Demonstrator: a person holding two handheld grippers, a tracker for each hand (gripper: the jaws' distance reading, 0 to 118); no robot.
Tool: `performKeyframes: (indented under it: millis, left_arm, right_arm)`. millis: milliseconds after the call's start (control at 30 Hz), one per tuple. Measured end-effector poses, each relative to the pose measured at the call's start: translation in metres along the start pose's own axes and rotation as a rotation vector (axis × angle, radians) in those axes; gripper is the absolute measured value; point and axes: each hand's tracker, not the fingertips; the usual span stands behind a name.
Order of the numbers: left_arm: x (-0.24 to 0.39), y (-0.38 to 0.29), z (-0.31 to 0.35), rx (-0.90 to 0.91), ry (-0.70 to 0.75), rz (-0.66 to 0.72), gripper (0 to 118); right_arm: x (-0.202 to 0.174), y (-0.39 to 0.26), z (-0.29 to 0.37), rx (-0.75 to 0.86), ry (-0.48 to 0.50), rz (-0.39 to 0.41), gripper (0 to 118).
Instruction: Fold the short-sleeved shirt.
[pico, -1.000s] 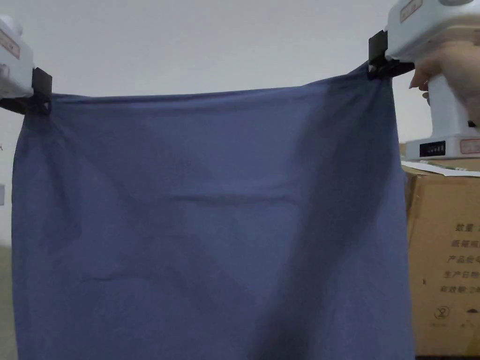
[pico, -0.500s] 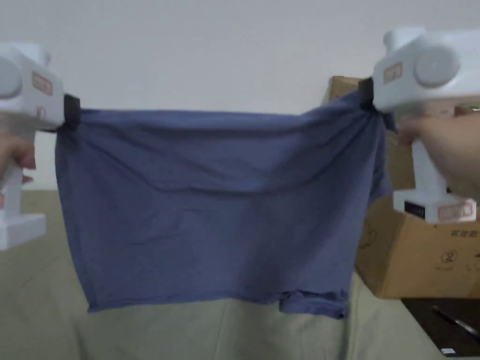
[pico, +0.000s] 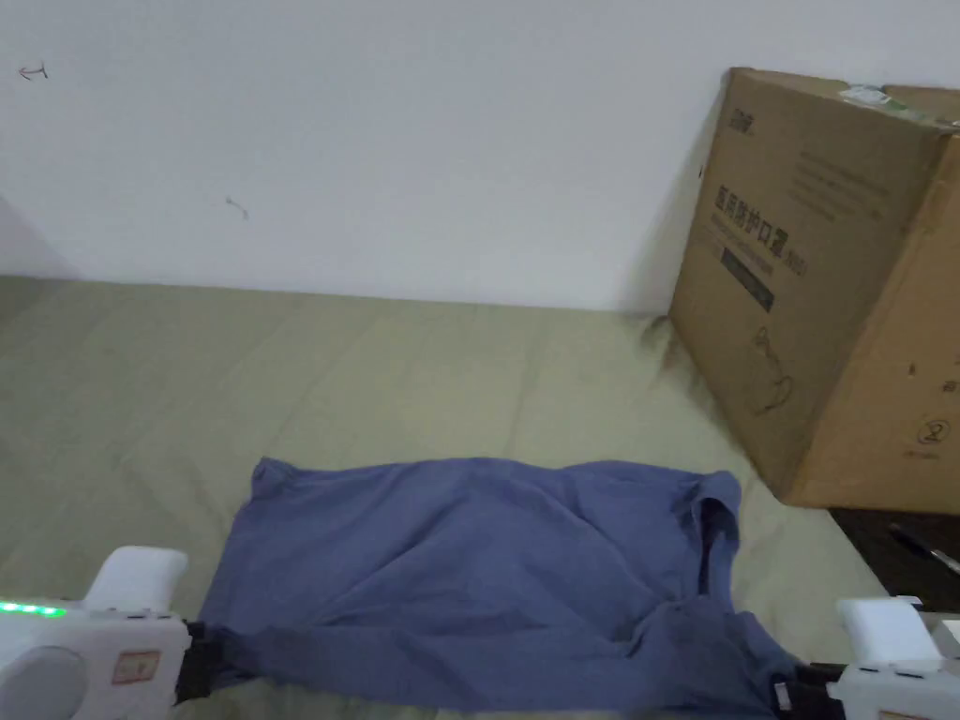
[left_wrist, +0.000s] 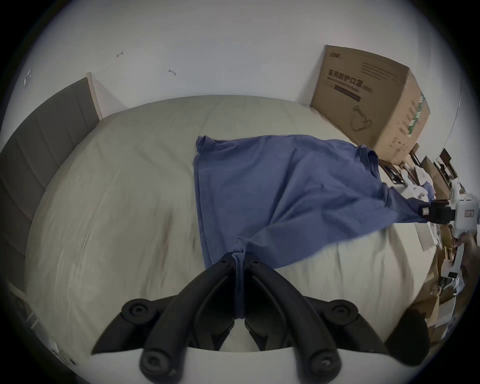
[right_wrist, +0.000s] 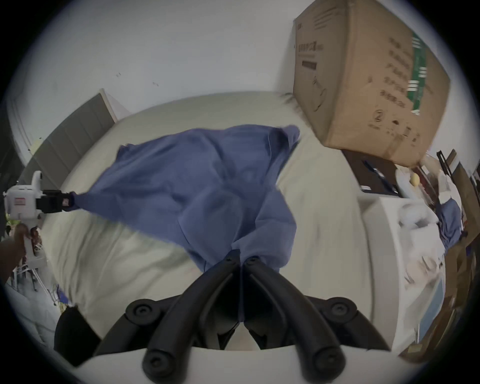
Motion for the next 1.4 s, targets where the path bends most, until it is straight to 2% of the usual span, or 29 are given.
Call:
performKeyframes:
  millis: [133,267,500,567,667,700,733,767,800,833,900,933,967,1100,1233,1267,1300,1333,1367,1400]
  left_arm:
    - [-0.006,-0.04,0.057,0.028,-0.036,0.0,4]
    - [0.003,-0.082,0.091,0.031,-0.049,-0.066,4]
    - [0.009,-0.151,0.09,-0.002,-0.071,-0.048,4]
    - [0.005,-0.167,0.075,-0.009,-0.058,-0.07,4]
    - [0.011,-0.181,0.065,-0.012,-0.018,-0.175,6]
    - [0.014,-0.183,0.063,0.004,-0.002,-0.199,13]
    - [0.015,-0.185,0.061,0.0,0.007,-0.201,35]
    - [0.016,-0.184,0.06,-0.007,0.031,-0.206,35]
    - [0.015,-0.187,0.057,-0.017,0.059,-0.206,42]
    - [0.013,-0.188,0.056,-0.015,0.065,-0.197,57]
    - [0.007,-0.188,0.06,-0.033,0.09,-0.155,106]
    - [0.005,-0.189,0.067,-0.021,0.087,-0.131,117]
    - [0.002,-0.186,0.078,0.018,0.055,-0.088,117]
    - [0.001,-0.172,0.132,0.15,-0.003,0.075,117]
    - [0.021,-0.159,0.186,0.277,-0.005,0.111,116]
    - [0.026,-0.157,0.198,0.299,-0.031,0.119,113]
    - [0.03,-0.156,0.208,0.31,-0.064,0.126,104]
    - [0.031,-0.158,0.212,0.333,-0.058,0.127,74]
    - [0.038,-0.159,0.219,0.363,-0.05,0.123,41]
    - [0.044,-0.161,0.224,0.373,-0.018,0.115,5]
  right_arm:
    - [0.011,-0.037,0.072,0.056,0.014,-0.007,0]
    - [0.015,-0.078,0.108,0.045,0.04,0.002,0]
    - [0.023,-0.143,0.087,-0.068,0.034,-0.018,0]
    - [0.024,-0.155,0.072,-0.111,0.017,-0.028,0]
    - [0.025,-0.165,0.051,-0.161,0.001,-0.039,1]
    - [0.023,-0.167,0.047,-0.169,-0.02,-0.036,6]
    - [0.02,-0.168,0.043,-0.17,-0.044,-0.03,17]
    - [0.017,-0.169,0.044,-0.165,-0.062,-0.02,17]
    - [0.015,-0.171,0.041,-0.167,-0.086,-0.011,22]
    - [0.014,-0.173,0.04,-0.177,-0.108,-0.009,36]
    - [0.015,-0.178,0.039,-0.222,-0.115,-0.033,110]
    - [0.017,-0.183,0.049,-0.196,-0.109,-0.052,114]
    - [0.019,-0.178,0.057,-0.122,-0.086,-0.079,108]
    - [0.011,-0.162,0.104,-0.001,-0.061,-0.143,109]
    - [-0.017,-0.142,0.154,0.202,0.015,-0.172,114]
    - [-0.025,-0.139,0.166,0.27,0.048,-0.173,112]
    - [-0.038,-0.137,0.179,0.341,0.096,-0.173,106]
    - [-0.047,-0.136,0.188,0.402,0.139,-0.171,86]
    - [-0.057,-0.135,0.195,0.44,0.151,-0.168,52]
    - [-0.066,-0.135,0.2,0.467,0.139,-0.158,6]
